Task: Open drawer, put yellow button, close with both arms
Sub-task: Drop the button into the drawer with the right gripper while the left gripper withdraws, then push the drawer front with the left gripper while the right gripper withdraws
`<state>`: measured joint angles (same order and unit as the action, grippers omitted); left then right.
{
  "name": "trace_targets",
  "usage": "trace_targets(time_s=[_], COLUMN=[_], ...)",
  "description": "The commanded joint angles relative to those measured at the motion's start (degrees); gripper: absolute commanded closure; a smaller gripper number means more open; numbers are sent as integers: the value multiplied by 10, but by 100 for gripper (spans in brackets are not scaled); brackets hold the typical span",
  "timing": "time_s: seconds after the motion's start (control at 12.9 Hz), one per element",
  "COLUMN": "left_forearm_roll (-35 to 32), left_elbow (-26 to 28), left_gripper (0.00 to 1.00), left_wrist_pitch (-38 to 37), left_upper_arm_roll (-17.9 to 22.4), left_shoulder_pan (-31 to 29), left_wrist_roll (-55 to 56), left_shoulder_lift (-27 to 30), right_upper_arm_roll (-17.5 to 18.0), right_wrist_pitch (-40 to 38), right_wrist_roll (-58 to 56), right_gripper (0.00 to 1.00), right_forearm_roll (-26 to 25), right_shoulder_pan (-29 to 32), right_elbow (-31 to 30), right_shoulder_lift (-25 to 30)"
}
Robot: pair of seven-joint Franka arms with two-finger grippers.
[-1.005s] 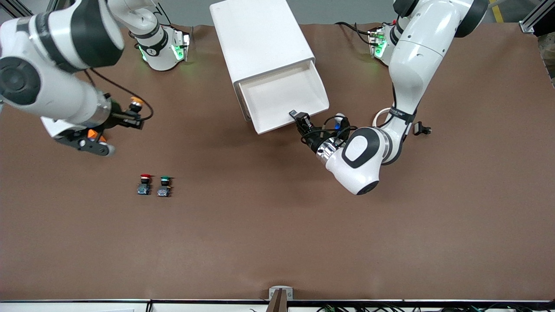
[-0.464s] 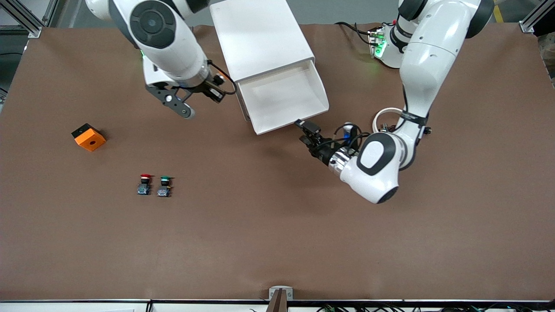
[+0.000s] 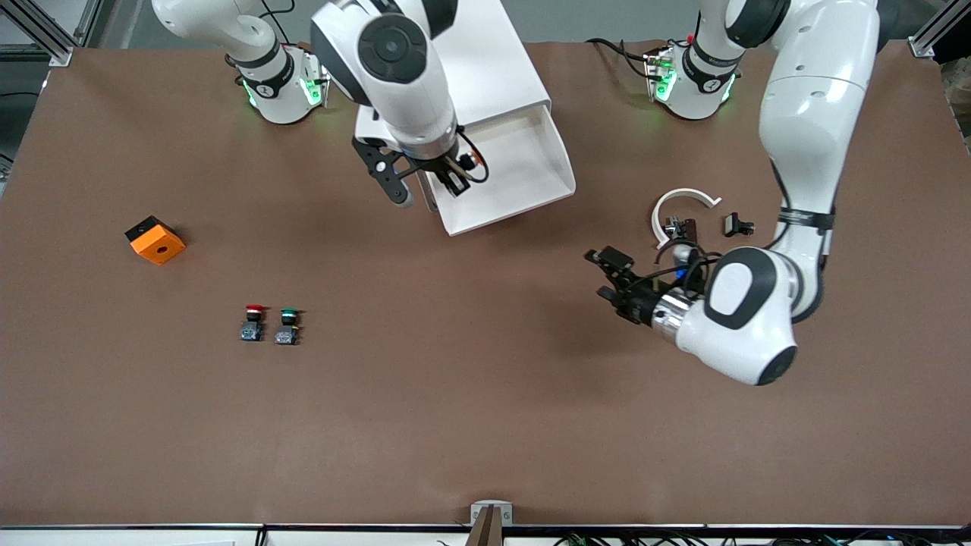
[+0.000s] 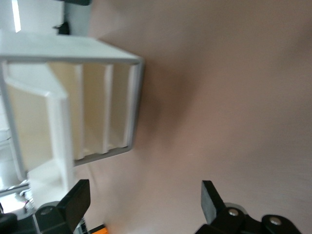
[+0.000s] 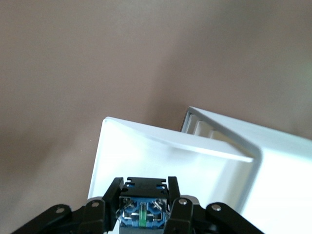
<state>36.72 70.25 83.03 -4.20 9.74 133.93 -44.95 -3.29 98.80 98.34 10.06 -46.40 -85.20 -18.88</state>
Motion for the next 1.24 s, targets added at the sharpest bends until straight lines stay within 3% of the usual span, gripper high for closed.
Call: trace_targets(time_s=[0.0, 0.54, 0.77, 1.0, 1.08, 1.16], left_forearm_roll=[-62, -276, -292, -294, -294, -294], left_elbow=[-3, 1, 3, 14, 20, 34], left_gripper=[0, 0, 0, 0, 0, 0], left_wrist_pitch=[-4, -6, -1, 12, 16, 25], left_upper_arm_roll=[19, 10, 0, -12, -21, -27], left_shoulder_pan=[5, 12, 5, 8, 7, 7], left_wrist_roll=[-100, -370, -522, -602, -644, -681], left_shoulder_lift=[24, 67, 94, 119, 124, 136], right_upper_arm_roll=[-7, -7, -7, -7, -7, -7], right_wrist_pitch=[23, 40, 39, 39, 39, 37], right_wrist_roll=[52, 70, 70, 70, 70, 65], right_gripper=[96, 88, 82, 70, 50, 19], right_forearm_roll=[8, 9, 10, 10, 8, 6], right_shoulder_pan=[-29, -47, -48, -50, -51, -52], right_elbow=[17, 17, 17, 17, 17, 17], right_shoulder_lift=[-34, -72, -76, -80, -80, -80])
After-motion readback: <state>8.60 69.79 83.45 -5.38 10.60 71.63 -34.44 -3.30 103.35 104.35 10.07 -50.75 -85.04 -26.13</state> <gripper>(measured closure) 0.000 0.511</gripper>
